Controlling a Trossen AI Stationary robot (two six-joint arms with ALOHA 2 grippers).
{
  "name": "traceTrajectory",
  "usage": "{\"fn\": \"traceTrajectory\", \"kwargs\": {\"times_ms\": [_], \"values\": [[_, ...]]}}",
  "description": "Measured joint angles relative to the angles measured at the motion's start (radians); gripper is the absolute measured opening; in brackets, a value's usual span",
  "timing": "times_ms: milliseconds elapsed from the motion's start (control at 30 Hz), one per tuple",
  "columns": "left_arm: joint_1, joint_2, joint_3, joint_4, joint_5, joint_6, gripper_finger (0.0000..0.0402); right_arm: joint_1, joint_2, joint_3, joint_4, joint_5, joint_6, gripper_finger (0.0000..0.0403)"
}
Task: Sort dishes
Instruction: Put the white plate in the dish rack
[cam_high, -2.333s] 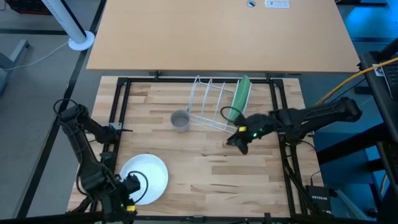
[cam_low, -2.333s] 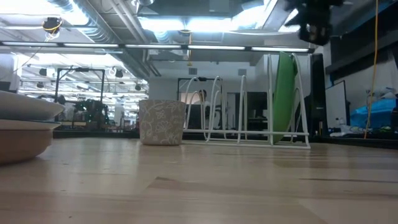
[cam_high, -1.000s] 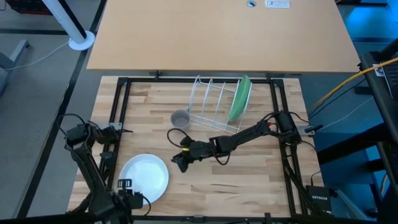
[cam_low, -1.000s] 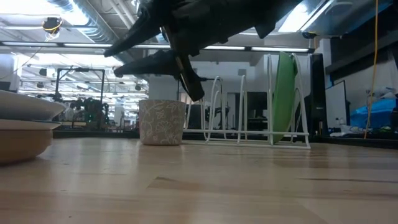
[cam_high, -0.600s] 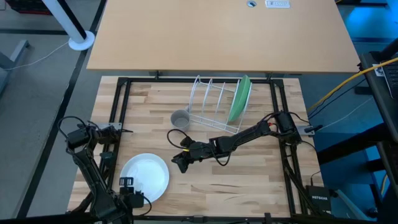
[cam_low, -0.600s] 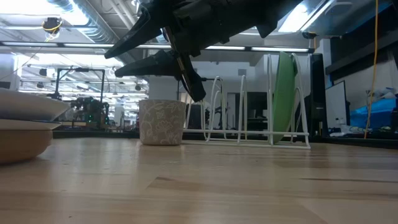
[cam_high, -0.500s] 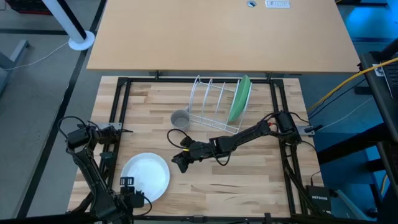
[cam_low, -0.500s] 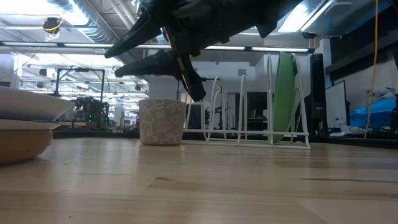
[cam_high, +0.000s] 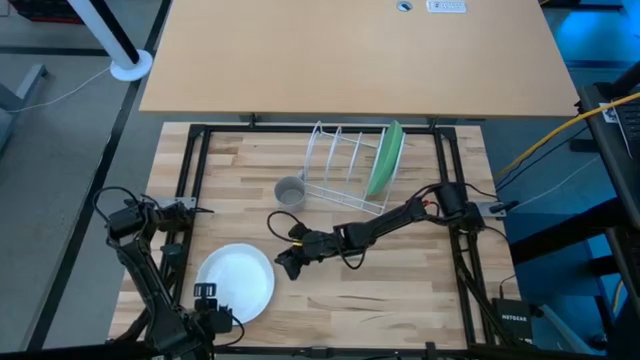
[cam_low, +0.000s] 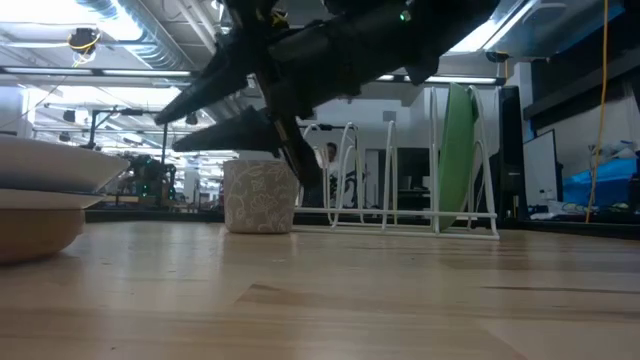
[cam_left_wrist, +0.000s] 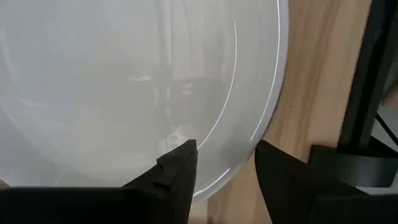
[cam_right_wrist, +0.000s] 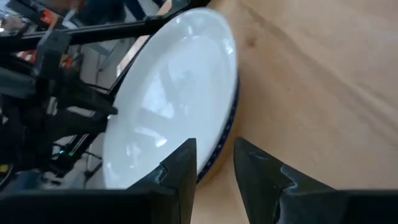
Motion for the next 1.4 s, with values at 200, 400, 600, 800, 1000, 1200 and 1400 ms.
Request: {"fn": "traceTrajectory", "kwargs": {"times_ms": [200, 400, 600, 800, 1000, 1200, 1400], "values": [[0.012, 0.0, 0.0, -0.005, -0.016, 0.003, 0.0153, 0.0, 0.023, 0.016, -0.001, -0.03, 0.011, 0.0111], [0.032, 0.0, 0.0, -0.006, -0.035, 0.037, 0.0153, 0.0, 0.032, 0.015, 0.0, -0.041, 0.033, 0.0111], [0.04, 0.0, 0.0, -0.007, -0.059, 0.038, 0.0153, 0.0, 0.032, 0.015, 0.01, -0.041, 0.033, 0.0111], [0.04, 0.0, 0.0, -0.006, -0.059, 0.039, 0.0153, 0.0, 0.037, 0.015, 0.011, -0.041, 0.037, 0.0111], [0.04, 0.0, 0.0, -0.005, -0.065, 0.092, 0.0153, 0.0, 0.037, 0.015, 0.025, -0.041, 0.037, 0.0111], [0.04, 0.0, 0.0, -0.004, -0.089, 0.108, 0.0153, 0.0, 0.037, 0.015, 0.021, -0.041, 0.03, 0.0111], [0.039, -0.006, 0.01, -0.01, -0.064, 0.057, 0.0153, -0.001, 0.037, 0.015, 0.01, -0.041, 0.024, 0.0111]]}}
